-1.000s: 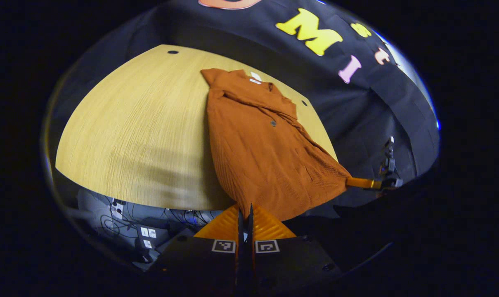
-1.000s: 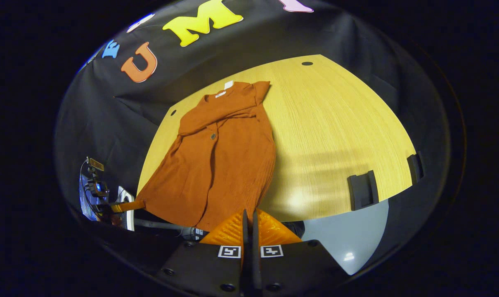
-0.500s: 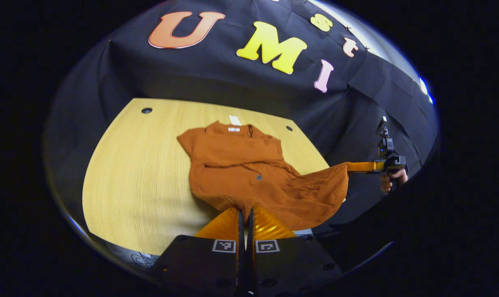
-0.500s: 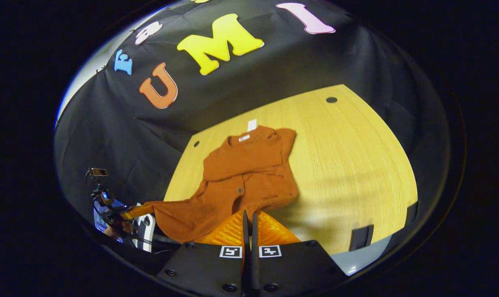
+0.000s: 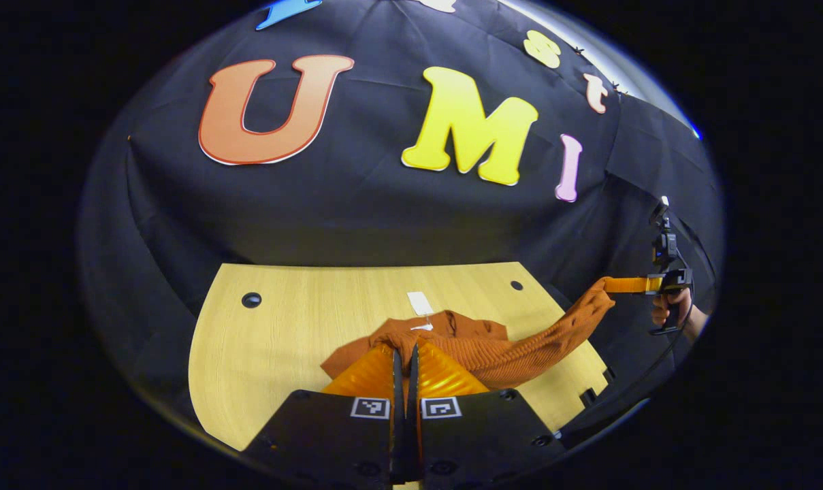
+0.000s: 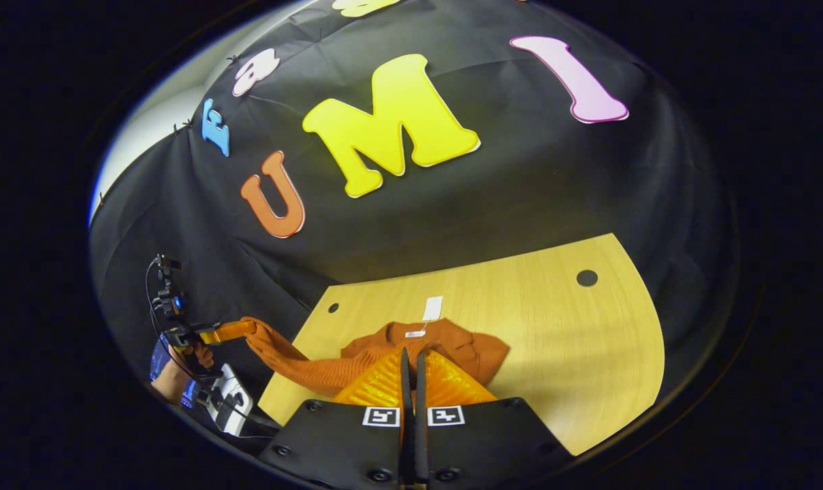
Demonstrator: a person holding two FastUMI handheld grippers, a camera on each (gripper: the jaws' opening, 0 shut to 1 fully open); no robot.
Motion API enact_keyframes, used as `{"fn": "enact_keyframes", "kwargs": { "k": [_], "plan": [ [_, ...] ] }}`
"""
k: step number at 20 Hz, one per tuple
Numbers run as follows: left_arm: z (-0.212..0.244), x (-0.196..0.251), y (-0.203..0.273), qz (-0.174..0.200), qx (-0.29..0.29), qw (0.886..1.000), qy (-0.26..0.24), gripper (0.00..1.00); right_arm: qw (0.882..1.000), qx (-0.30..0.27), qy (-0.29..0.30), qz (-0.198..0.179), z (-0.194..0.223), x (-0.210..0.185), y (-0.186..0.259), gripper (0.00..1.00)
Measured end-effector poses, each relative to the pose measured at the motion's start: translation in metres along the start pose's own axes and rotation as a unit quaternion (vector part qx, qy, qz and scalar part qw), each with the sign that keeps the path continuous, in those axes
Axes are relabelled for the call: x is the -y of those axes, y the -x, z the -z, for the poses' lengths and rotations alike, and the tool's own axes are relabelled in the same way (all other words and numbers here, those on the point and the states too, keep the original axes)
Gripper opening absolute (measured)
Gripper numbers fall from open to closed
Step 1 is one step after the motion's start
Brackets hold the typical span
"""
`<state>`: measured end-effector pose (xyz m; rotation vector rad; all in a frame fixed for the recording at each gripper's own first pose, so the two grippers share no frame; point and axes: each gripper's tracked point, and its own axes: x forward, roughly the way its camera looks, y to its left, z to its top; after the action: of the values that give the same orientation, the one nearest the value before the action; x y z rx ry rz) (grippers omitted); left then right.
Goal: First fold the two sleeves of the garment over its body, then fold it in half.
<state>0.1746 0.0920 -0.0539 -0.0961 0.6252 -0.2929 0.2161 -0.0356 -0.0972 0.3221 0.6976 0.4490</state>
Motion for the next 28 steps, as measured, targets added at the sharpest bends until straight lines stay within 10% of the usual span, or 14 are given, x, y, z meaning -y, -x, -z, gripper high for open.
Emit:
{"fn": "enact_keyframes", "kwargs": {
  "k": [7, 13, 15, 18, 21, 28],
  "plan": [
    [0.038, -0.074, -0.153, -0.038, -0.080, 0.995, 0.049, 0.04, 0.996, -0.066, -0.040, 0.033, 0.016, 0.083, -0.173, 0.00],
    [0.076, -0.110, -0.236, -0.058, -0.133, 0.989, -0.015, 0.12, 0.987, -0.105, -0.076, 0.094, 0.050, 0.157, -0.278, 0.00],
    [0.078, -0.116, -0.249, -0.069, -0.135, 0.988, -0.029, 0.31, 0.982, -0.124, -0.070, 0.122, 0.065, 0.172, -0.292, 0.01],
    [0.058, -0.134, -0.255, -0.104, -0.097, 0.988, -0.057, 0.93, 0.982, -0.116, -0.082, 0.128, 0.062, 0.164, -0.294, 0.22],
    [0.043, -0.135, -0.246, -0.121, -0.079, 0.986, -0.082, 0.93, 0.985, -0.052, -0.080, 0.143, 0.019, 0.164, -0.284, 0.65],
    [-0.013, -0.130, -0.166, -0.158, 0.010, 0.986, -0.053, 0.98, 0.987, 0.033, -0.032, 0.153, -0.034, 0.105, -0.206, 0.69]
  ]
}}
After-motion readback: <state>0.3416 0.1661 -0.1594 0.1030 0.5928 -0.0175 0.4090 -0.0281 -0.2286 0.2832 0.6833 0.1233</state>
